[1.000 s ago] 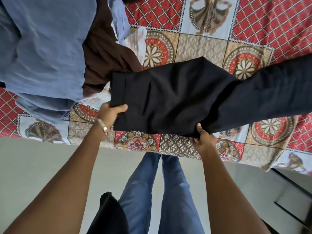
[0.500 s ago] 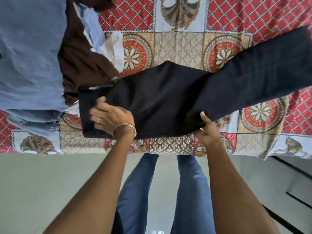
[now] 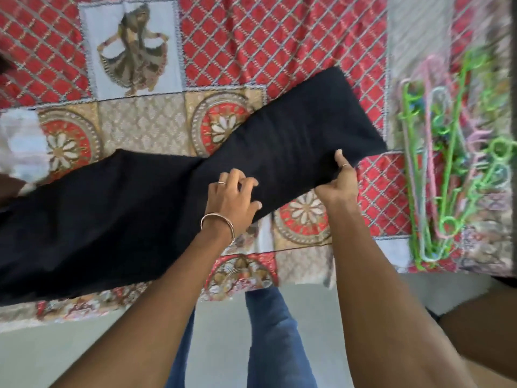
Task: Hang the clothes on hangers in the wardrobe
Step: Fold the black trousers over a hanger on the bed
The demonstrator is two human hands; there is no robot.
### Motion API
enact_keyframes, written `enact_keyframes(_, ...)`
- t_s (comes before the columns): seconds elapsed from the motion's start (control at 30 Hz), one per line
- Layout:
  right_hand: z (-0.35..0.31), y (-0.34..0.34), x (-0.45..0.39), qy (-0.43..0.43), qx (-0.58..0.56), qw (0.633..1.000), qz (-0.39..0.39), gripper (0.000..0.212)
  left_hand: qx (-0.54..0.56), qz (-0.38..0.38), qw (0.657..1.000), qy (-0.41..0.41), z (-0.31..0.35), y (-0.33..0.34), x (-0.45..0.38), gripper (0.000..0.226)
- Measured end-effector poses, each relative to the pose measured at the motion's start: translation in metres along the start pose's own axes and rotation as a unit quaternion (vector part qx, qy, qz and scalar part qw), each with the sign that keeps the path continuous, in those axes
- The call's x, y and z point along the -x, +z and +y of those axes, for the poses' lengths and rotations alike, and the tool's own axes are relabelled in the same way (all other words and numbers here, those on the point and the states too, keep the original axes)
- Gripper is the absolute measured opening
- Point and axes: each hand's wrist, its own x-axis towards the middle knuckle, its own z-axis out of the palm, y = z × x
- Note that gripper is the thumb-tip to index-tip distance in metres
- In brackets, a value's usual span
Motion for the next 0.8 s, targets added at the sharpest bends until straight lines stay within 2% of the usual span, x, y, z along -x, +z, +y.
enact_keyframes(0.07, -0.046, 0.000, -0.022, -0.020, 0.021, 0.999, -0.014, 0.028, -0.026, -0.028, 0.999, 0.017, 0.050, 0.009, -0.036, 0.057)
enact_keyframes(0.13, -0.063, 0.004, -0.029, -0.043, 0.042, 0.998, -0.023, 0.045, -0.076, -0.029, 0.996, 0.025, 0.078, 0.015, -0.056, 0.075)
enact_keyframes(0.2, -0.082, 0.001, -0.032, -0.081, 0.074, 0.993, -0.047, 0.050, -0.114, -0.045, 0.992, -0.004, 0.113, 0.024, -0.079, 0.086)
enact_keyframes(0.27, -0.084, -0.003, -0.029, -0.101, 0.087, 0.989, -0.070, 0.041, -0.124, -0.029, 0.991, -0.036, 0.133, 0.025, -0.093, 0.074)
enact_keyframes(0.33, -0.096, -0.008, -0.034, -0.104, 0.095, 0.984, -0.106, 0.021, -0.116, -0.023, 0.992, -0.041, 0.152, 0.025, -0.119, 0.047)
enact_keyframes(0.4, -0.101, -0.021, -0.043, -0.091, 0.123, 0.983, -0.100, 0.007, -0.032, -0.061, 0.997, -0.044, 0.151, 0.020, -0.137, 0.037)
enact_keyframes(0.5, -0.103, -0.034, -0.051, -0.058, 0.133, 0.985, -0.095, 0.036, 0.139, -0.158, 0.977, -0.035, 0.130, -0.003, -0.142, 0.041)
enact_keyframes(0.6, -0.102, -0.029, -0.052, -0.050, 0.160, 0.980, -0.109, 0.047, 0.241, -0.197, 0.947, -0.081, 0.110, -0.026, -0.141, 0.050)
enact_keyframes(0.67, -0.097, -0.019, -0.046, -0.077, 0.205, 0.971, -0.097, 0.055, 0.339, -0.174, 0.915, -0.129, 0.094, -0.038, -0.149, 0.049)
enact_keyframes(0.7, -0.092, -0.016, -0.046, -0.098, 0.227, 0.964, -0.095, 0.054, 0.387, -0.136, 0.900, -0.150, 0.086, -0.047, -0.154, 0.048)
enact_keyframes(0.8, -0.083, -0.012, -0.047, -0.167, 0.319, 0.928, -0.093, 0.017, 0.514, 0.050, 0.830, -0.213, 0.062, -0.081, -0.169, 0.044)
